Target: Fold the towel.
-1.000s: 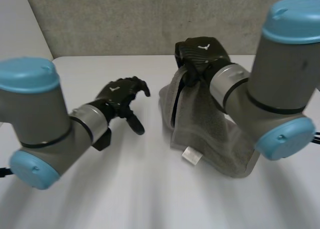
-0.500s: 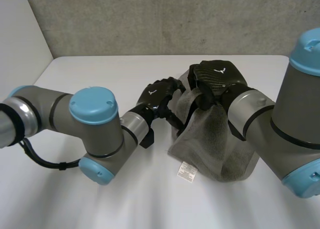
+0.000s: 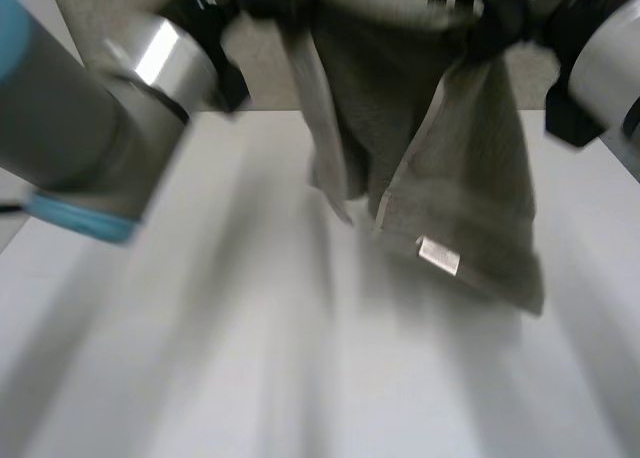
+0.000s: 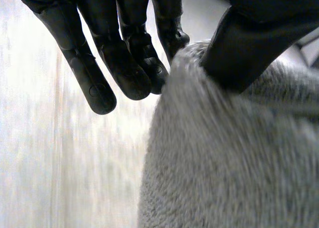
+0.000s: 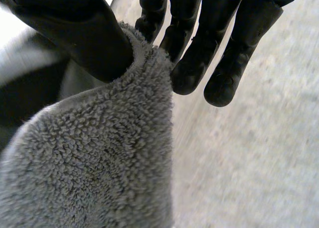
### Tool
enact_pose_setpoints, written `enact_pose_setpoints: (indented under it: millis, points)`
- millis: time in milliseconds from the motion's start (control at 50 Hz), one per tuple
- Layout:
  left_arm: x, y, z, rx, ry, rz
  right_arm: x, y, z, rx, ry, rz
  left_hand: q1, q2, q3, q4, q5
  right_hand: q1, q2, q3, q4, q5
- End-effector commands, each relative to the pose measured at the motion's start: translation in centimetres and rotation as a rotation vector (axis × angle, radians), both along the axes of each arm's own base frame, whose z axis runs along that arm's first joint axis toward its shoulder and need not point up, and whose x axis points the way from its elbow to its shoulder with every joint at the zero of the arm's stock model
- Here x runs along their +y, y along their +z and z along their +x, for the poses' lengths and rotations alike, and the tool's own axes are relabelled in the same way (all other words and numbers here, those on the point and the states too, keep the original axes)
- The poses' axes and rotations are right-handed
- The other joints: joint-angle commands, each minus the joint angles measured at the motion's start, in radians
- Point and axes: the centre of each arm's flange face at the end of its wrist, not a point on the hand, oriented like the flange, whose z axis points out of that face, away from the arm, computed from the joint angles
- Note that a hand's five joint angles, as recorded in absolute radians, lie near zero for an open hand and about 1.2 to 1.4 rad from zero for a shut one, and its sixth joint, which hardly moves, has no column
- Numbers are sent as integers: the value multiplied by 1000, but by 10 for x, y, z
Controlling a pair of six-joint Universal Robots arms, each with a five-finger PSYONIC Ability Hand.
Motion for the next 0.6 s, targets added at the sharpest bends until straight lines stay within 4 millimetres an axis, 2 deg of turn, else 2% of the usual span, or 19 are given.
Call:
enact_pose_setpoints:
  millis: [20,100,120,140,160,180,200,240,260,280,300,320,340,360,380,400,440,480,600]
  points:
    - [17,48,23,7,-15,-89,-9,12,9,82,11,13,121,54,50,41,109,61,93,73,62,62]
    - [13,27,24,-49,-25,-11,-17,-15,18,200,17,54,121,54,50,41,109,61,93,73,62,62]
    - [10,4,23,-92,-30,62,-19,-31,23,271,24,73,121,54,50,41,109,61,93,73,62,62]
    - [10,4,23,-92,-30,63,-18,-47,29,337,37,86,121,54,50,41,109,61,93,73,62,62]
    - [6,-19,23,-133,-31,127,-18,-47,29,337,37,87,121,54,50,41,109,61,93,73,62,62]
    - [3,-42,23,-179,-32,177,-16,-65,33,401,47,105,121,54,50,41,109,61,93,73,62,62]
    - [3,-42,23,-180,-32,178,-16,-65,33,402,48,105,121,54,50,41,109,61,93,73,62,62]
    - [0,-99,23,-309,-38,280,-8,-99,42,494,77,159,121,54,50,41,109,61,93,73,62,62]
    - [0,-99,23,-309,-38,281,-7,-100,42,495,77,159,121,54,50,41,109,61,93,73,62,62]
    - [1,-127,25,-379,-36,325,-5,-113,45,510,80,186,121,54,50,41,109,61,93,73,62,62]
    - [1,-127,25,-379,-36,325,-4,-130,47,524,81,207,121,54,50,41,109,61,93,73,62,62]
    - [4,-153,27,-443,-30,363,-4,-130,47,524,81,207,121,54,50,41,109,61,93,73,62,62]
    - [6,-175,31,-505,-24,393,-5,-147,49,535,84,223,121,54,50,41,109,61,93,73,62,62]
    - [6,-175,31,-506,-24,393,-5,-163,48,548,86,233,121,54,50,41,109,61,93,73,62,62]
    - [7,-196,36,-568,-13,420,-5,-163,48,548,86,233,121,54,50,41,109,61,93,73,62,62]
    - [7,-196,36,-569,-13,420,-5,-175,48,554,82,231,121,54,50,41,109,61,93,73,62,62]
    - [9,-226,47,-668,10,452,-5,-186,48,558,80,237,121,54,50,41,109,61,93,73,62,62]
    - [10,-232,49,-695,14,454,-6,-200,48,566,81,247,121,54,50,41,109,61,93,73,62,62]
    - [9,-243,55,-719,38,474,-7,-210,43,578,67,274,121,54,50,41,109,47,79,59,49,49]
